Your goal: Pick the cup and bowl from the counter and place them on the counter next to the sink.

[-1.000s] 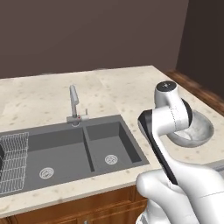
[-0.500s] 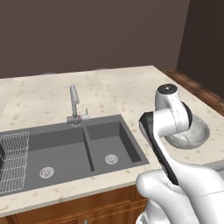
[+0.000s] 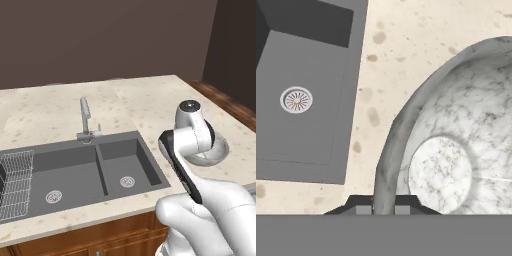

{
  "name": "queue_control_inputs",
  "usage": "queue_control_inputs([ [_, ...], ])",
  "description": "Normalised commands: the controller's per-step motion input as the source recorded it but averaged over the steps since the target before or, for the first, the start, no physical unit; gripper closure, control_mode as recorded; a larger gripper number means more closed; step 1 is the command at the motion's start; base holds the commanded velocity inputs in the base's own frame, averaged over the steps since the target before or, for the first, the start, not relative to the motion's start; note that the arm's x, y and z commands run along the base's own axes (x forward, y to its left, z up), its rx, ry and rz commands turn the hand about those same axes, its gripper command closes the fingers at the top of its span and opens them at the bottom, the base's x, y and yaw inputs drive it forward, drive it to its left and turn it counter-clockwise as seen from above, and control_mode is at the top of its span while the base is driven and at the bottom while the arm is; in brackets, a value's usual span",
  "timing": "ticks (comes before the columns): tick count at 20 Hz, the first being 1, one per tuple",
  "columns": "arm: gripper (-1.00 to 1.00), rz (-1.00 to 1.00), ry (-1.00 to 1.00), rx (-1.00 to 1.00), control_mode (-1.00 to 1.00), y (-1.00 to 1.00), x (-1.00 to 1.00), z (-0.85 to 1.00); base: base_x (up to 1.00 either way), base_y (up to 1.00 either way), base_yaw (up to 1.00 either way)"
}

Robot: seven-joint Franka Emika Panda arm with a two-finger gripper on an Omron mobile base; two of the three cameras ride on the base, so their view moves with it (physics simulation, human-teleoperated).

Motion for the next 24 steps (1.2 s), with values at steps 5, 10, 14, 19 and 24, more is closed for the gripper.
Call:
queue_control_inputs([
  [5, 1.00, 0.00, 0.03, -0.02, -1.00, 0.00, 0.68, -0.08, 0.00, 0.00, 0.00],
  [10, 1.00, 0.00, 0.17, 0.00, -1.00, 0.00, 0.02, 0.00, 0.00, 0.00, 0.00],
  [14, 1.00, 0.00, 0.17, 0.00, -1.00, 0.00, 0.00, -0.26, 0.00, 0.00, 0.00],
  [19, 1.00, 0.00, 0.02, 0.00, -1.00, 0.00, 0.00, -0.54, 0.00, 0.00, 0.00],
  [24, 1.00, 0.00, 0.00, 0.00, -1.00, 0.00, 0.00, -0.35, 0.00, 0.00, 0.00],
])
